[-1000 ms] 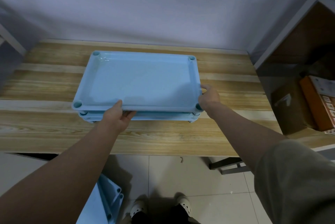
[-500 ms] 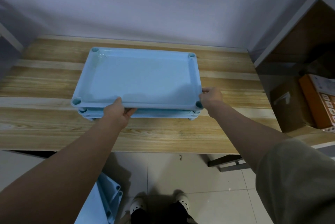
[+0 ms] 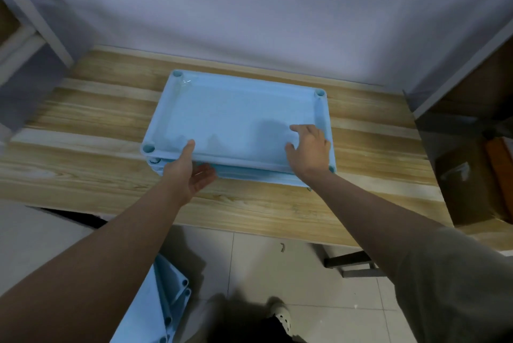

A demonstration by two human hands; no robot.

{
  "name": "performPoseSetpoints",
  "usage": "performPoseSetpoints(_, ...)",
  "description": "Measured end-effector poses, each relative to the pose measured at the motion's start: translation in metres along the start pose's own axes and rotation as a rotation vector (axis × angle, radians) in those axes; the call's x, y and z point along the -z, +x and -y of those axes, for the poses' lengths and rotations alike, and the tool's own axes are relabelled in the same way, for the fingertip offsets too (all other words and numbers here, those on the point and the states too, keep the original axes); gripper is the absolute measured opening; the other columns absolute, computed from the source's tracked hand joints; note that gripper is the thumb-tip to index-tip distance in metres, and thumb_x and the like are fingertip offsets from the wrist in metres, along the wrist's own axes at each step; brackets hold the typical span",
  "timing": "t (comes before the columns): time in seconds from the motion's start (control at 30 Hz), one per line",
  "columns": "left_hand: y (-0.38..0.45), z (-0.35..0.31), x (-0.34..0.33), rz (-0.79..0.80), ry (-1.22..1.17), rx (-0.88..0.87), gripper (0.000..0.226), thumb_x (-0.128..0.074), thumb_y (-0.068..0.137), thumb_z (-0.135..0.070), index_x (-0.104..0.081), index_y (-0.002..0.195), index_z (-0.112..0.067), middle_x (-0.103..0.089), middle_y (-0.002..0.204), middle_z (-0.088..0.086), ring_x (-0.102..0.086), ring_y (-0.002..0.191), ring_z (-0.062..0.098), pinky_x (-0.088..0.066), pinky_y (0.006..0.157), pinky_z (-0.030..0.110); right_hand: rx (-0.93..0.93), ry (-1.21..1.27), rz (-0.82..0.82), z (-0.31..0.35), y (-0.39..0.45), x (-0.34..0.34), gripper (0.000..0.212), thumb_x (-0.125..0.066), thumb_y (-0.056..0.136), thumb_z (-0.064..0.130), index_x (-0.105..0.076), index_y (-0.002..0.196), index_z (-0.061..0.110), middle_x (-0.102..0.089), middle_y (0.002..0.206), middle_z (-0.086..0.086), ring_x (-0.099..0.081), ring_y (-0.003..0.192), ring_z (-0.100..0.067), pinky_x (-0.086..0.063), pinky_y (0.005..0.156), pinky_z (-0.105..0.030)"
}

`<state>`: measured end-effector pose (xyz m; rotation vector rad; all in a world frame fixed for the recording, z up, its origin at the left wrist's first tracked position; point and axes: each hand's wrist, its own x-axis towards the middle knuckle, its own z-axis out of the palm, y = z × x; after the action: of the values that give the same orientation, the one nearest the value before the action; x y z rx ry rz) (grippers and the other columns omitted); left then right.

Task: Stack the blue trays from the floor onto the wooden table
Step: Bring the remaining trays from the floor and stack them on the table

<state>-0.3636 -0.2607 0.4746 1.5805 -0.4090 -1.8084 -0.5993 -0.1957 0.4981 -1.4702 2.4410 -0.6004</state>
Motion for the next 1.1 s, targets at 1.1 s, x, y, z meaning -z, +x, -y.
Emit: performPoseSetpoints(1.1, 0.033, -0.060, 0.089, 0.027, 0.336, -0.115, 0.036, -0.065, 0.092, -0.025, -0.060, 0.121, -0.005, -0.060, 0.093, 0.003, -0.062, 0.099, 0.027, -0.053, 0.093, 0.045, 0.470, -0.143, 0.444, 0.145, -0.019, -0.086, 0.035, -0.051, 0.093, 0.015, -0.062, 0.126, 0.019, -0.062, 0.122, -0.003, -0.052, 0.111, -0.024, -0.045, 0.093, -0.041)
